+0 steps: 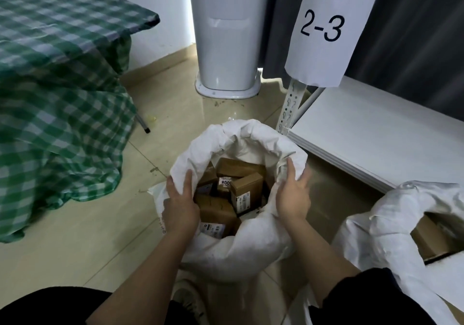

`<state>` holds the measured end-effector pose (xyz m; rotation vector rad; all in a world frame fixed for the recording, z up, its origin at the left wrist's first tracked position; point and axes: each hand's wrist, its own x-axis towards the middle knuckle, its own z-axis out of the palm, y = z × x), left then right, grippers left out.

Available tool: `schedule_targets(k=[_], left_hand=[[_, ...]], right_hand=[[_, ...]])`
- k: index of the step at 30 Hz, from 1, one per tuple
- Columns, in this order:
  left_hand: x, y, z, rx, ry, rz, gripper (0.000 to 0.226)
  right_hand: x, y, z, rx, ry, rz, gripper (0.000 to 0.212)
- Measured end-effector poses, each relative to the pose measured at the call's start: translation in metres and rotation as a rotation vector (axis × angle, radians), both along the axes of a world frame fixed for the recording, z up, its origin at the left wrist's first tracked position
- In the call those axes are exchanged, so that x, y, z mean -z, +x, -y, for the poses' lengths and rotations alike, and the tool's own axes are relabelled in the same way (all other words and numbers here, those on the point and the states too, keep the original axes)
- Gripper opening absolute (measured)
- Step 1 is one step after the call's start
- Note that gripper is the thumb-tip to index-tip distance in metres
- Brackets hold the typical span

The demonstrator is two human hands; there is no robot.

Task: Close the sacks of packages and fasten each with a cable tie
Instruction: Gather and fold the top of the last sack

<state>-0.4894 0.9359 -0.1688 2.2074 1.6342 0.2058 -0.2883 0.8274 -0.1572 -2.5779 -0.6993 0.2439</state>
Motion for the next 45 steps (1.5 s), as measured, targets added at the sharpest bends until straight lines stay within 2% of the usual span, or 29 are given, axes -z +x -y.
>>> schedule_targets(k=[3,6,9,11,13,16,18,20,22,26,28,30,32,34,37,38,40,42,45], left_hand=[[0.006,-0.009,-0.013,0.049,-0.133,0.452,0.067],[-0.013,-0.013,-0.026,-0.181,-0.477,0.911,0.051],[-0.022,-0.025,-0.034,-0.533,-0.887,1.181,0.045],[-0.017,-0.036,-0.029,-0.629,-1.059,1.264,0.047],[-0.012,-0.039,-0.024,-0.626,-1.104,1.246,0.048],[-0.019,-0.029,-0.026,-0.454,-0.915,1.077,0.045],[-0.029,-0.017,-0.034,-0.291,-0.581,0.776,0.044],[-0.038,-0.004,-0.038,-0.209,-0.169,0.495,0.053],[-0.048,0.016,-0.042,-0.078,0.112,0.312,0.067],[-0.027,0.062,-0.064,0.431,0.431,-0.152,0.084],[-0.007,0.073,-0.081,0.55,0.455,-0.369,0.087],[0.009,0.075,-0.097,0.597,0.444,-0.498,0.083],[0.016,0.074,-0.11,0.67,0.366,-0.459,0.071],[0.013,0.071,-0.125,0.692,0.205,-0.287,0.061],[-0.005,0.067,-0.147,0.516,-0.053,0.214,0.04],[-0.013,0.07,-0.152,0.429,-0.125,0.375,0.042],[-0.027,0.08,-0.156,0.317,-0.202,0.585,0.048],[-0.038,0.095,-0.155,0.26,-0.24,0.664,0.048],[-0.038,0.111,-0.157,0.297,-0.273,0.5,0.046]], right_hand=[[0.01,0.013,0.014,-0.098,0.269,-0.116,0.057],[-0.004,0.034,0.026,-0.013,0.568,-0.42,0.061],[-0.02,0.048,0.033,0.117,0.734,-0.73,0.057],[-0.02,0.048,0.036,0.16,0.801,-0.908,0.058],[-0.014,0.045,0.039,0.191,0.822,-1.014,0.061],[-0.009,0.043,0.041,0.179,0.749,-0.953,0.062],[-0.014,0.044,0.039,0.099,0.63,-0.76,0.06],[-0.019,0.045,0.03,0.014,0.387,-0.391,0.066],[-0.026,0.047,0.011,-0.002,0.208,-0.028,0.073],[-0.016,0.053,-0.039,-0.328,-0.151,0.265,0.078],[0.0,0.06,-0.051,-0.459,-0.334,0.325,0.082],[0.015,0.071,-0.054,-0.548,-0.403,0.367,0.074],[0.018,0.089,-0.05,-0.695,-0.344,0.334,0.057],[0.012,0.111,-0.046,-0.746,-0.195,0.2,0.042],[-0.003,0.145,-0.045,-0.567,0.047,0.085,0.033],[-0.008,0.156,-0.048,-0.506,0.065,0.068,0.031],[-0.02,0.172,-0.054,-0.442,0.036,0.068,0.03],[-0.031,0.187,-0.061,-0.388,0.008,0.072,0.028],[-0.036,0.197,-0.064,-0.311,-0.022,0.012,0.032]])
